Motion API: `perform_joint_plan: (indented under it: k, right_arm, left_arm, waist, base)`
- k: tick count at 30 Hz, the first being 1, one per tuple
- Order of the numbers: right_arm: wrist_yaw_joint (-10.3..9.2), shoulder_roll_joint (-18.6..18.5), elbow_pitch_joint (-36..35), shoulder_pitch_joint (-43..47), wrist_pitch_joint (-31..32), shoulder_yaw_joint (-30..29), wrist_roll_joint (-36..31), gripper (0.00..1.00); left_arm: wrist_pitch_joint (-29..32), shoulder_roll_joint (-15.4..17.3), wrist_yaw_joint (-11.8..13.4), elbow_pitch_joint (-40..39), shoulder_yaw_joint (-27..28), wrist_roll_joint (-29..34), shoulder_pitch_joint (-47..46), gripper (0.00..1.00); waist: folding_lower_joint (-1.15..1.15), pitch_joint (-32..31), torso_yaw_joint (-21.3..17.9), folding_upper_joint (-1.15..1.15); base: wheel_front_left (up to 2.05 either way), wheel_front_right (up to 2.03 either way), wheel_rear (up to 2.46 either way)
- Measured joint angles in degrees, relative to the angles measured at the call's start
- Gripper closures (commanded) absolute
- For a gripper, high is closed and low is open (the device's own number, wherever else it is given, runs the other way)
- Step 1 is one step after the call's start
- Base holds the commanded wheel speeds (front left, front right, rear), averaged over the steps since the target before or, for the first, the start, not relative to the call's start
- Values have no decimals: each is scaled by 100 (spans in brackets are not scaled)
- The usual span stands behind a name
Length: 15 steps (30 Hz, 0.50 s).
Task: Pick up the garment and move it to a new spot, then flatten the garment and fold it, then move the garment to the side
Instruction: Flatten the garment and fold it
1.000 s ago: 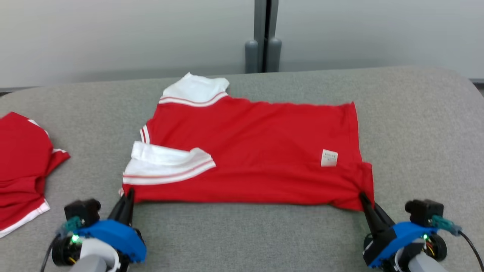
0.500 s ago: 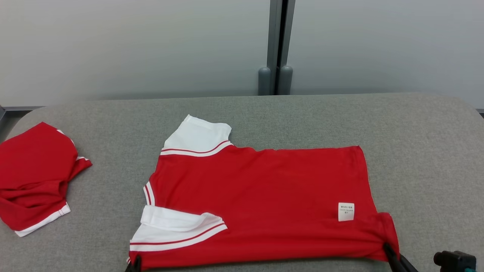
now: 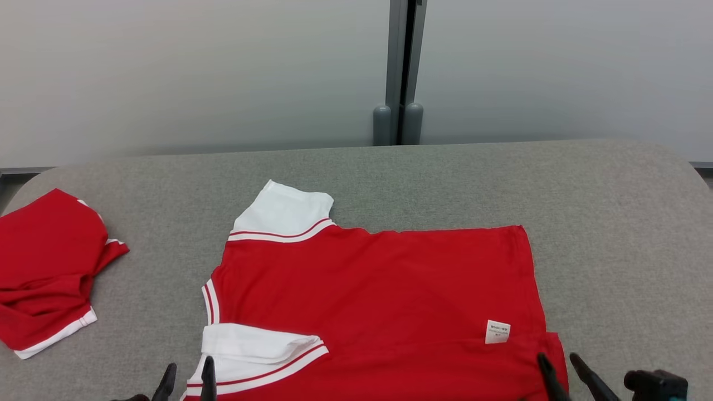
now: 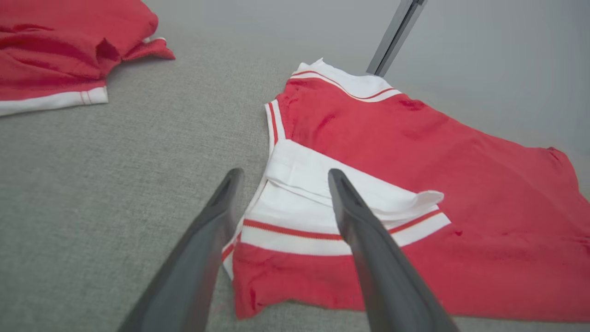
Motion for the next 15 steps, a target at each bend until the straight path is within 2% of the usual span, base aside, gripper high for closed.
perform_joint_plan:
  k: [4,11,15]
  right_arm:
    - [0,52,-140,-307,-320,21,-305,0]
    - [0,255,-259,-739,-907,-79,-657,0]
    - [0,385,-303,-816,-1072,-248,-988,0]
  left_arm:
    - [-51,-112,58,-243,301,398,-148,0]
    - [-56,-432,-37,-849,1260,1366,-247,0]
    - [-56,-592,-53,-1014,1563,1924,-243,0]
  waist:
    - [0,-14,-53,0]
    - [0,6,-44,0]
    - [0,15,0,0]
  base:
    - [0,0,0]
    - [0,0,0]
    - [0,0,0]
